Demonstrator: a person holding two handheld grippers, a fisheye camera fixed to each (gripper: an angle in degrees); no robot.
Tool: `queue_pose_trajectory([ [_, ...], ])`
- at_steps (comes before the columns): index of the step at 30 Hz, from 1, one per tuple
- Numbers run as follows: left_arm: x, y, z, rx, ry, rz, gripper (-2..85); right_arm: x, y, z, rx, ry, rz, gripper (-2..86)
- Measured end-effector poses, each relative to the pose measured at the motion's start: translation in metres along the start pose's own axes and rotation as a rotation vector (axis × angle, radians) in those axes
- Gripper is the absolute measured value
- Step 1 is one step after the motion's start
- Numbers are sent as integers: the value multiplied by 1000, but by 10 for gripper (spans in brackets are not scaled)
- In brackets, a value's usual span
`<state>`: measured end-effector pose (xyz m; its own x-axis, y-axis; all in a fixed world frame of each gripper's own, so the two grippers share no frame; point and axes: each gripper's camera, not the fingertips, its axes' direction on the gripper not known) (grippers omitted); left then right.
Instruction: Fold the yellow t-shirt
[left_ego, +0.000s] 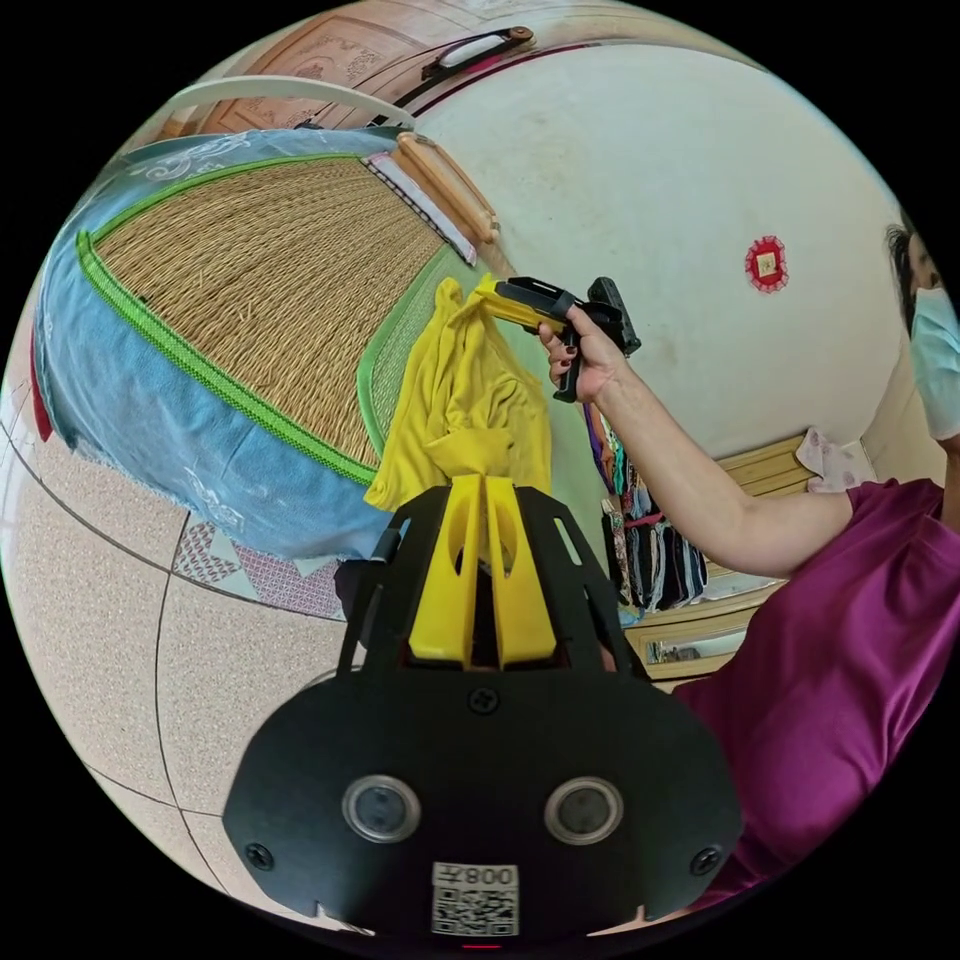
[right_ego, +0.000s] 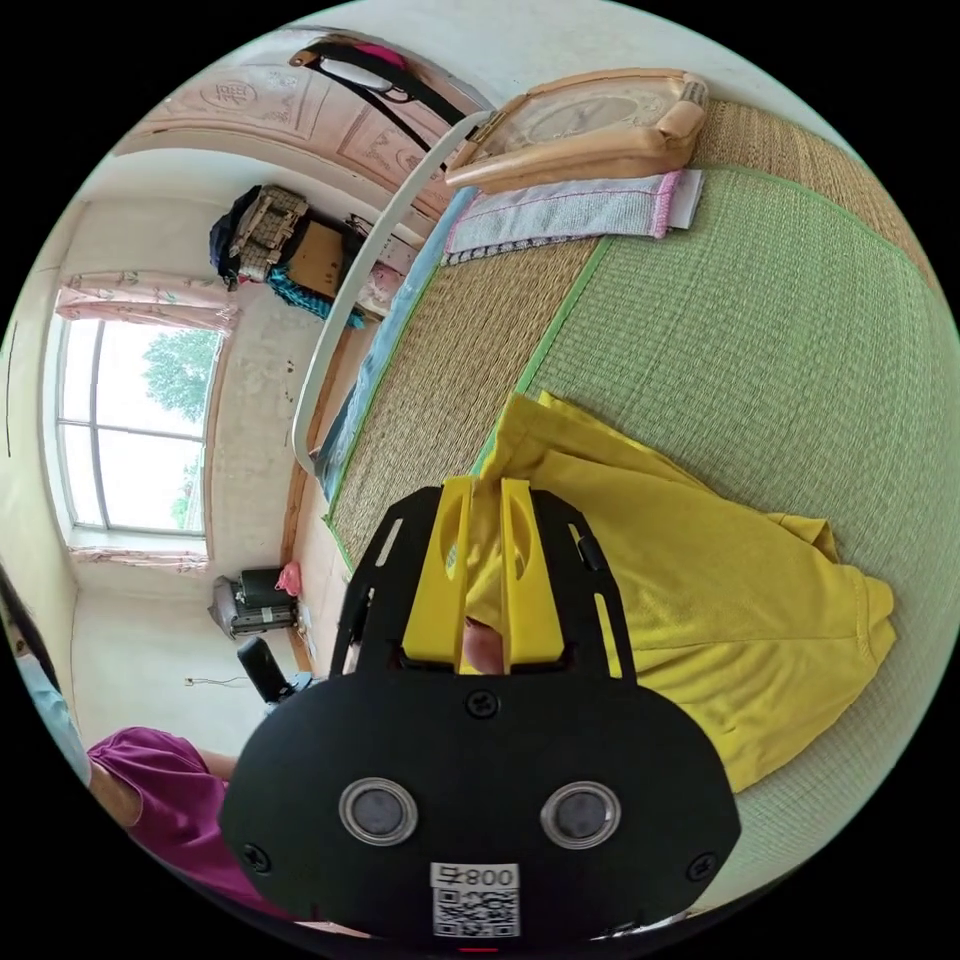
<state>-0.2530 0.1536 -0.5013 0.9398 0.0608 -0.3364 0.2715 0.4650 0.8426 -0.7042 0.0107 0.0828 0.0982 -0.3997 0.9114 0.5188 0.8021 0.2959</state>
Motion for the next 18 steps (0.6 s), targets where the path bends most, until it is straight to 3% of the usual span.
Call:
queue_pose_trajectory([
  [8,24,-2,-8,72,38,63,3,-2,7,-7,25,-18,-27,50],
  [18,12,-14,68,-124,-258,90,3,8,-22,35,-60,186,2,7],
])
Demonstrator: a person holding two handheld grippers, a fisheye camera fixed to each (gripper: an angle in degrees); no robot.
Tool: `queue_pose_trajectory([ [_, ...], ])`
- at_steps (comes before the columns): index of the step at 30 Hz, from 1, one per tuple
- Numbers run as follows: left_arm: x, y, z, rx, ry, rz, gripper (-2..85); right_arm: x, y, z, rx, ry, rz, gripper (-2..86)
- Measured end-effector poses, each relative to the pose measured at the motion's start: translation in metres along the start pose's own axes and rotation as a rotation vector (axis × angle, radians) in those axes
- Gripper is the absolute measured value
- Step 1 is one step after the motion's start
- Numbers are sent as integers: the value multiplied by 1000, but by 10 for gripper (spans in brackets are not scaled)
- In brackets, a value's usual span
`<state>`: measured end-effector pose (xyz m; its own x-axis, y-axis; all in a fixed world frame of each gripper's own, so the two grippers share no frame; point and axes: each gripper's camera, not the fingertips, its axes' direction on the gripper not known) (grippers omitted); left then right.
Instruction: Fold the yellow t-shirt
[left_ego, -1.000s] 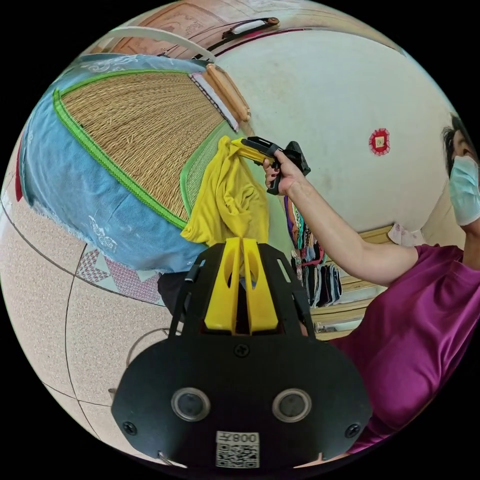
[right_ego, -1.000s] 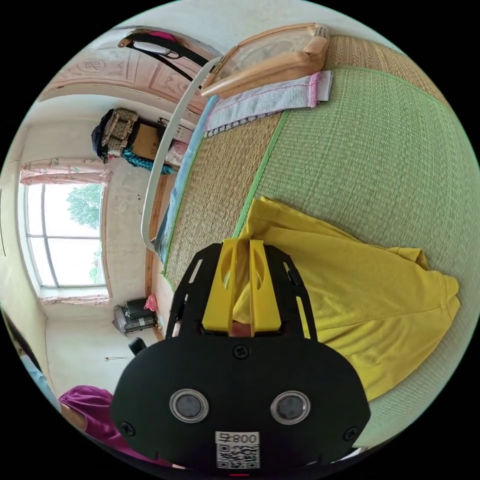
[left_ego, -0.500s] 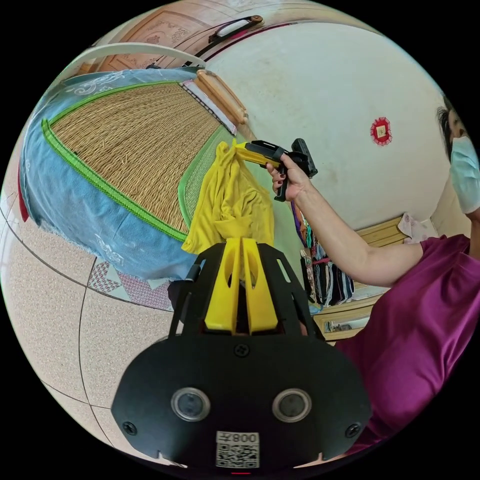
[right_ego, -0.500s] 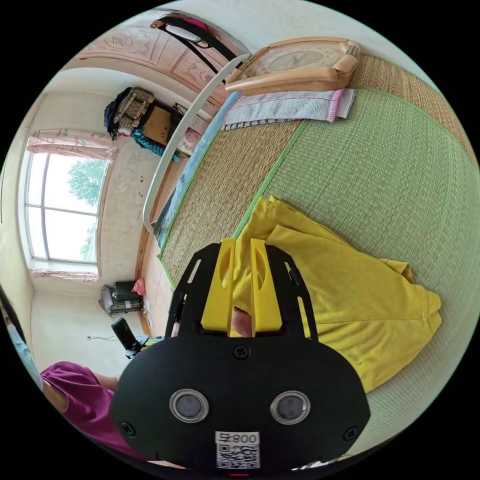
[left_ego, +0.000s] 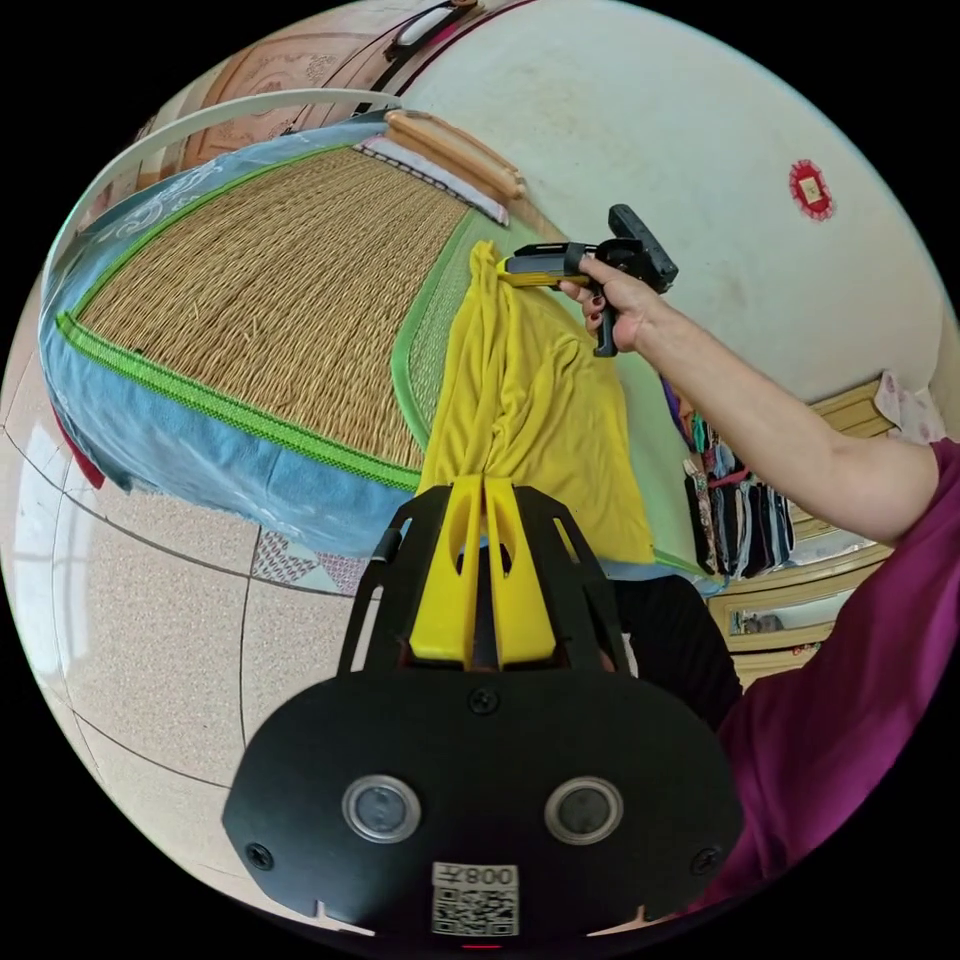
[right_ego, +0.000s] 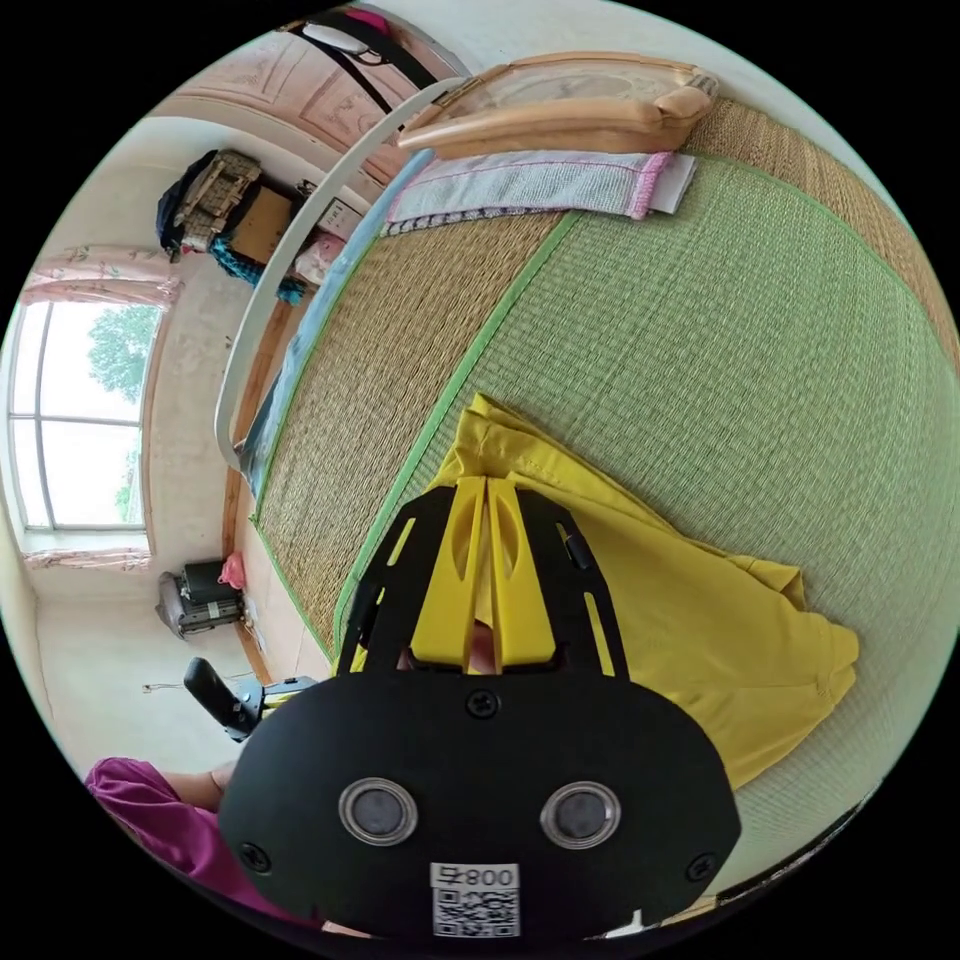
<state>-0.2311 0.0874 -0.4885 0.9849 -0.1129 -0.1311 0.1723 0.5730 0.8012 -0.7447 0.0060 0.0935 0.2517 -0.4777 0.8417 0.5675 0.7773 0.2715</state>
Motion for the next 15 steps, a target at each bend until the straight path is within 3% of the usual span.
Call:
queue_pose_trajectory([
  [3,8,-2,5,9,-26,7,3,-5,2,-4,-10,30,-39,5],
  [10,27,-11,9,47,-37,71,7,-4,57,-75,169,-75,-111,13],
  [15,30,-22,28,22,-62,82,17,-11,78,-44,39,-59,-149,42],
])
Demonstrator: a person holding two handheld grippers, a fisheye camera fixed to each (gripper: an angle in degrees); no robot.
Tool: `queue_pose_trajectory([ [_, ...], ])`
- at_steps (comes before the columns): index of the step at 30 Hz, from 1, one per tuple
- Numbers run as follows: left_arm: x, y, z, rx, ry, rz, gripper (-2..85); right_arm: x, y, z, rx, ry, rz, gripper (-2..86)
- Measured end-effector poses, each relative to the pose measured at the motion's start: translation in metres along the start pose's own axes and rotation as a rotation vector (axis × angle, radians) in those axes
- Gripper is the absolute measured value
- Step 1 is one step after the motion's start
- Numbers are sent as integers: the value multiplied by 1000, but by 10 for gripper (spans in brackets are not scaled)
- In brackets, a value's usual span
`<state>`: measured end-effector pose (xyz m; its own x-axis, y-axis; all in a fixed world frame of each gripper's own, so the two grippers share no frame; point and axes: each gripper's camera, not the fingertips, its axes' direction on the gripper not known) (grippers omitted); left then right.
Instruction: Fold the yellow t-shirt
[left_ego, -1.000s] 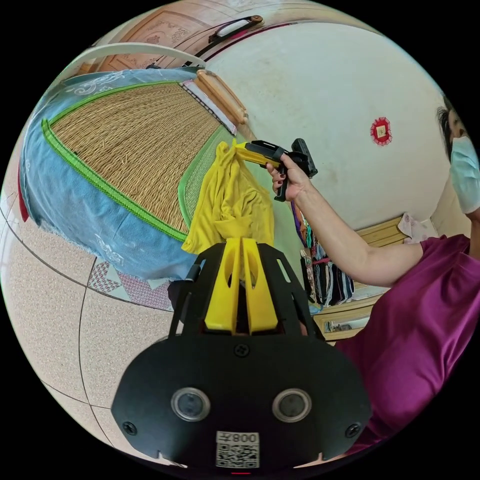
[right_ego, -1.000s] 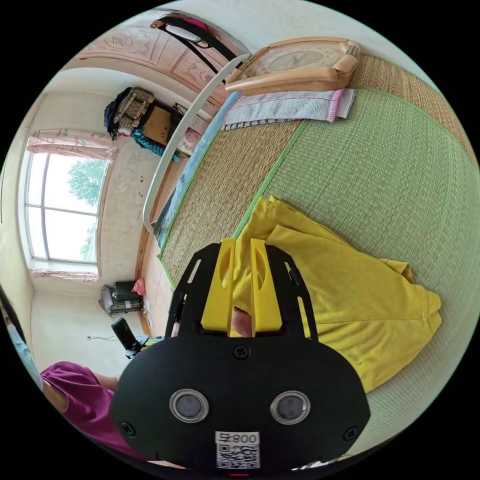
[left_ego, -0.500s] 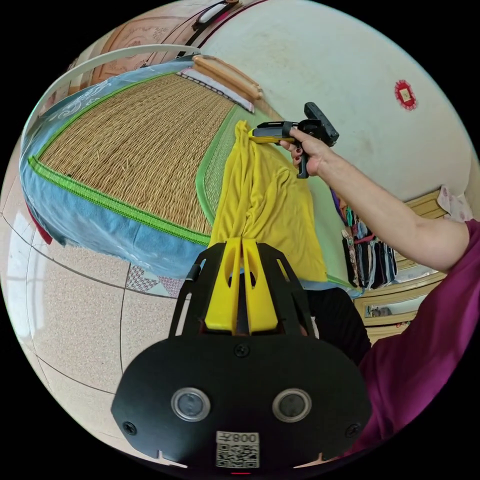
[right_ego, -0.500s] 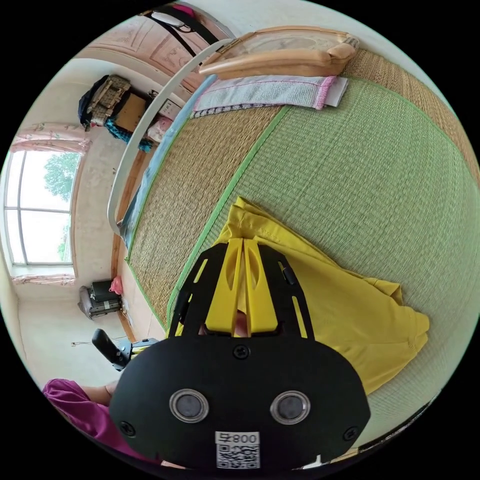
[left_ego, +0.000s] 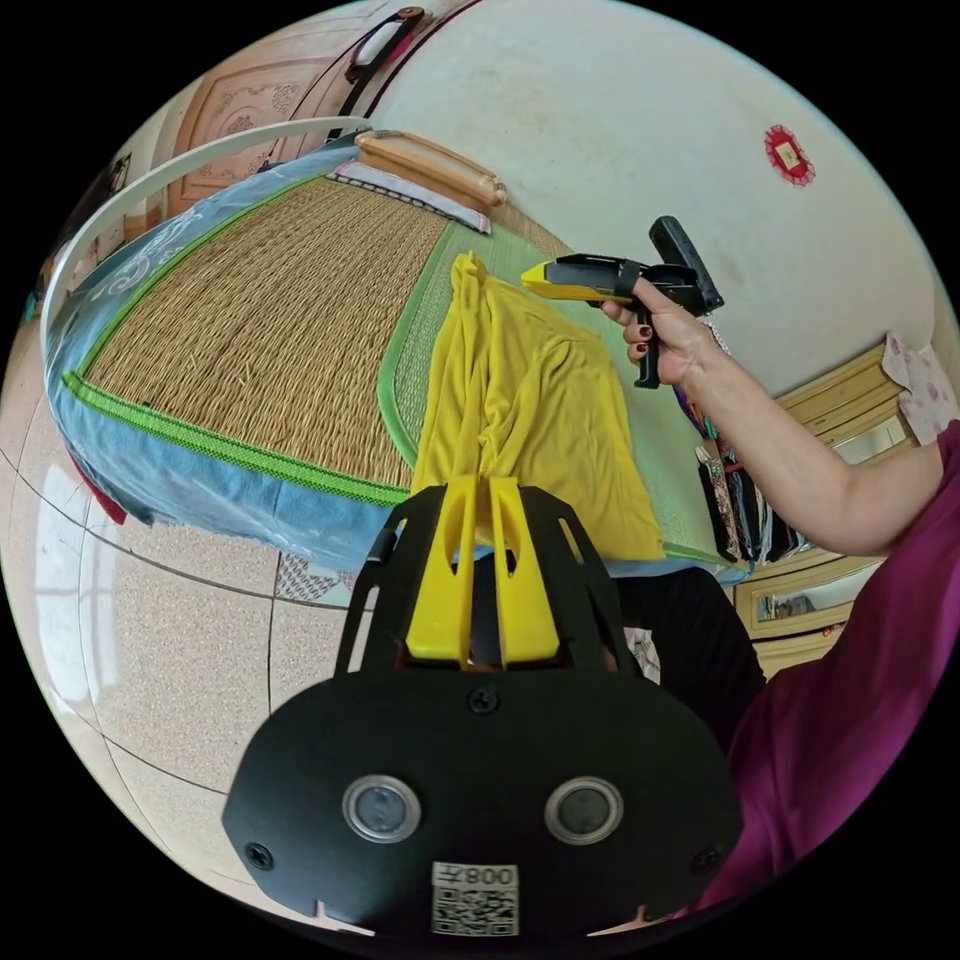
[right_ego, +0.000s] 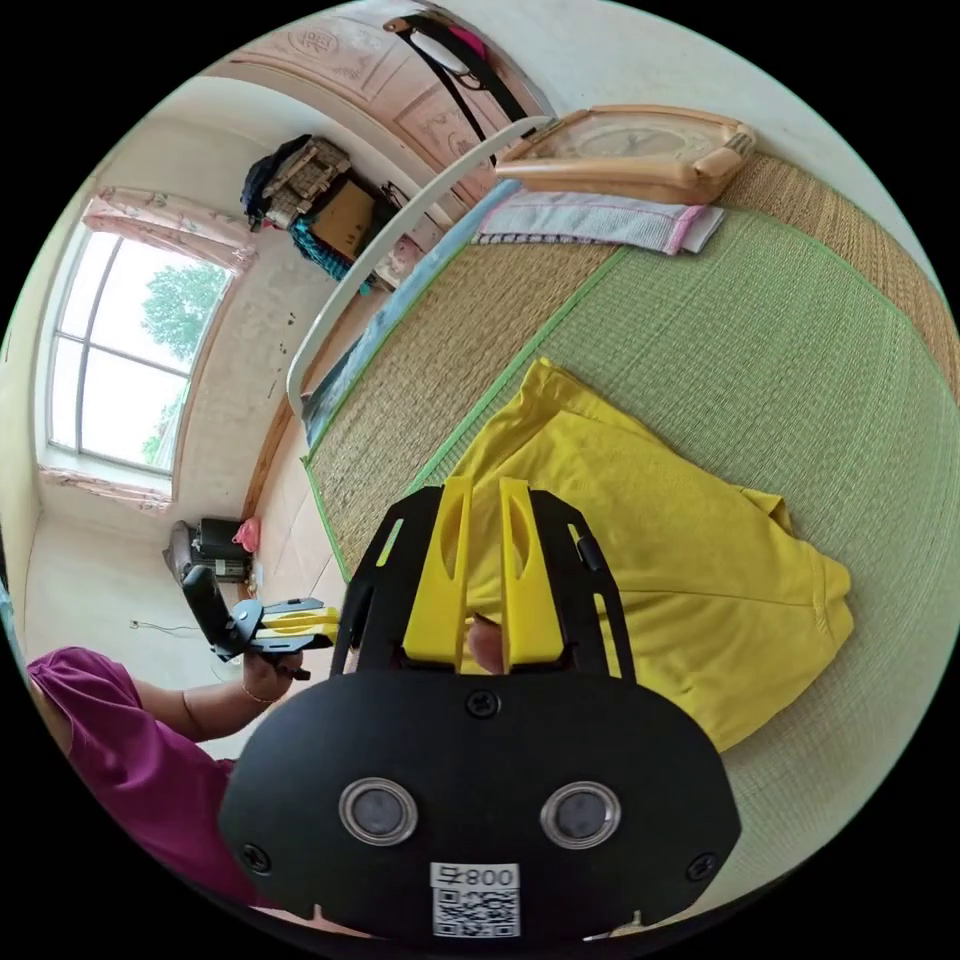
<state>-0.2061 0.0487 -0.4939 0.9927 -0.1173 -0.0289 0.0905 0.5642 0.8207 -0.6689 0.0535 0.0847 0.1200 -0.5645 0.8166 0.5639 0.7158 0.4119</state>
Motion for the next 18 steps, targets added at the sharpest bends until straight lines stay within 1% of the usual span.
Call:
queue_pose_trajectory([
  [5,6,-14,16,-12,-27,31,18,-2,-12,23,-60,51,22,64],
  [9,3,-25,33,-34,-24,21,13,-1,-14,29,-89,120,29,37],
  [12,4,-31,37,-25,-24,26,11,4,-13,18,-72,85,30,16],
  [15,6,-36,36,3,-35,39,11,9,-8,-10,18,21,37,7],
  [18,3,-45,35,55,7,32,15,19,-6,-24,58,-43,63,4],
])
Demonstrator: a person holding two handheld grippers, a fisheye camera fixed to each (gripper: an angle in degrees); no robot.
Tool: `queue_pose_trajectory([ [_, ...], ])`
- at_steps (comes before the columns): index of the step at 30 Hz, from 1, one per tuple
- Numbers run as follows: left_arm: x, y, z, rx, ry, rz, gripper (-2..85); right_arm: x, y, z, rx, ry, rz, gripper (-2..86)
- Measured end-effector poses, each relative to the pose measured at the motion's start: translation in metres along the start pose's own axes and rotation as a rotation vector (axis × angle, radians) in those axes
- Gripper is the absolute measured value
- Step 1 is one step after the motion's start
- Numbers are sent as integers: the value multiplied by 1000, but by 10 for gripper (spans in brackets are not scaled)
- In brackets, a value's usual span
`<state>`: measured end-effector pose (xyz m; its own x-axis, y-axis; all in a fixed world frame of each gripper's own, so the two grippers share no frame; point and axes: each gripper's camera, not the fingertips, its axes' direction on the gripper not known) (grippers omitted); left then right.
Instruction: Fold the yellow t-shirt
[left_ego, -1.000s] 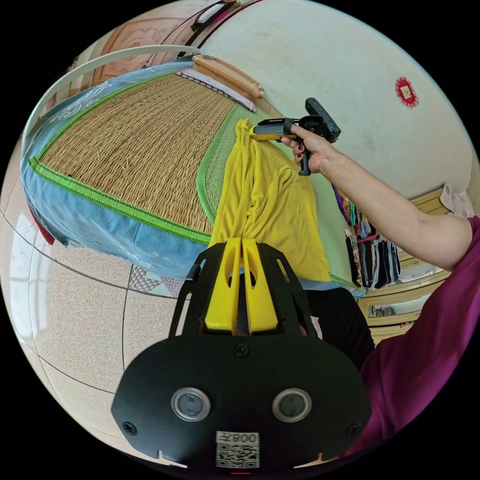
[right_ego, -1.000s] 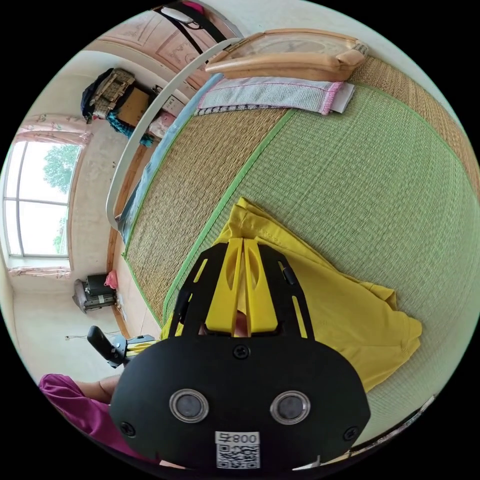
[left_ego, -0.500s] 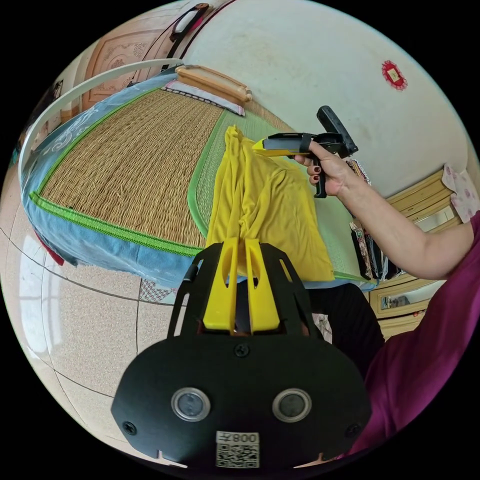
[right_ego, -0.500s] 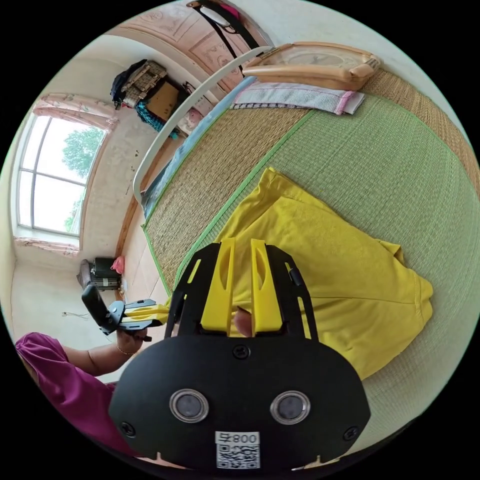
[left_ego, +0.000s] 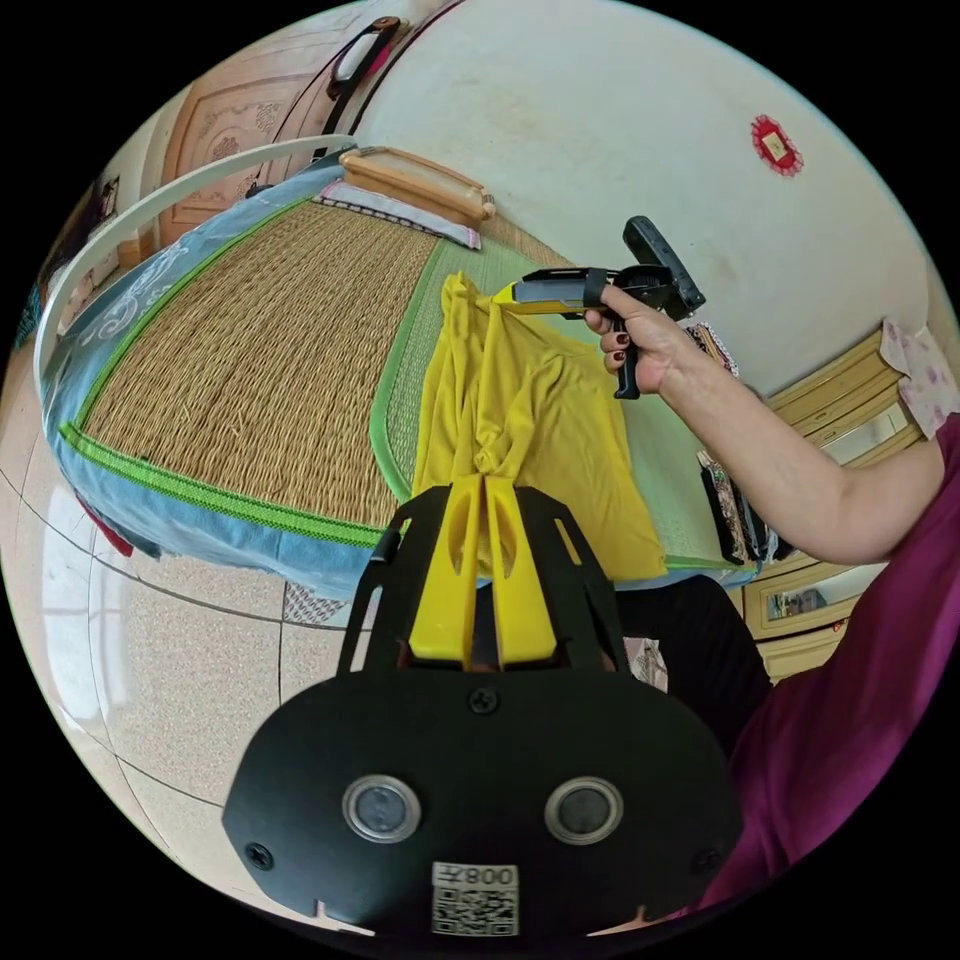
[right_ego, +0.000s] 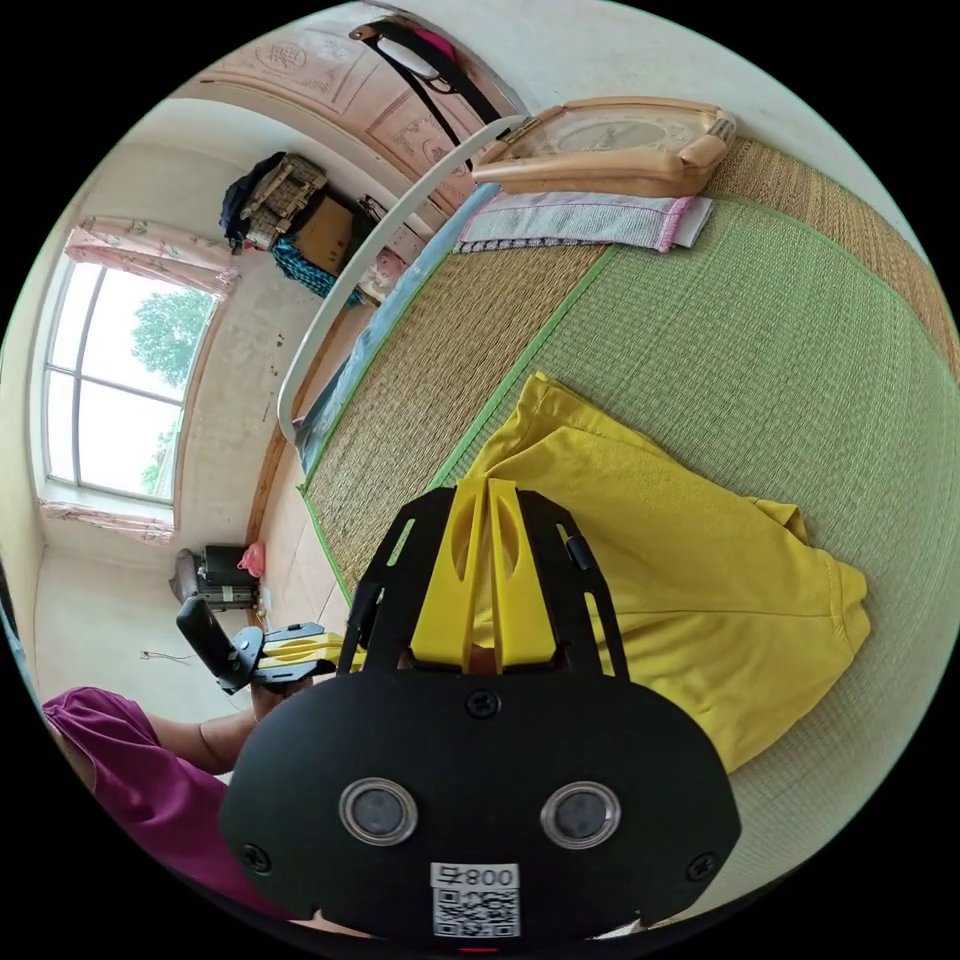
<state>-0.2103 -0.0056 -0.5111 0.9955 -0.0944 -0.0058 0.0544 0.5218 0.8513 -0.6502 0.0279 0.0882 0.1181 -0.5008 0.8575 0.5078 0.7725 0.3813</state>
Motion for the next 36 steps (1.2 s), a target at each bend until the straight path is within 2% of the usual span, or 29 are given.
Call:
queue_pose_trajectory([
  [11,1,-69,31,73,97,66,42,33,2,-4,-12,-83,76,2],
  [14,4,-84,62,-22,68,101,33,34,-1,-6,-22,-76,73,2],
  [17,-4,-89,102,-143,-56,81,15,34,-7,-6,-45,-68,66,2],
  [24,0,-109,99,-30,40,96,4,24,-3,-38,1,-67,2,2],
  [28,16,-153,126,-44,68,197,4,17,26,-77,63,-15,-31,2],
  [30,23,-172,149,-85,35,244,4,17,43,-85,50,26,-36,1],
  [33,22,-191,183,-160,-119,285,3,21,73,-79,-21,142,-29,1],
  [36,6,-202,191,-168,-74,277,2,33,102,-67,-78,211,18,2],
])
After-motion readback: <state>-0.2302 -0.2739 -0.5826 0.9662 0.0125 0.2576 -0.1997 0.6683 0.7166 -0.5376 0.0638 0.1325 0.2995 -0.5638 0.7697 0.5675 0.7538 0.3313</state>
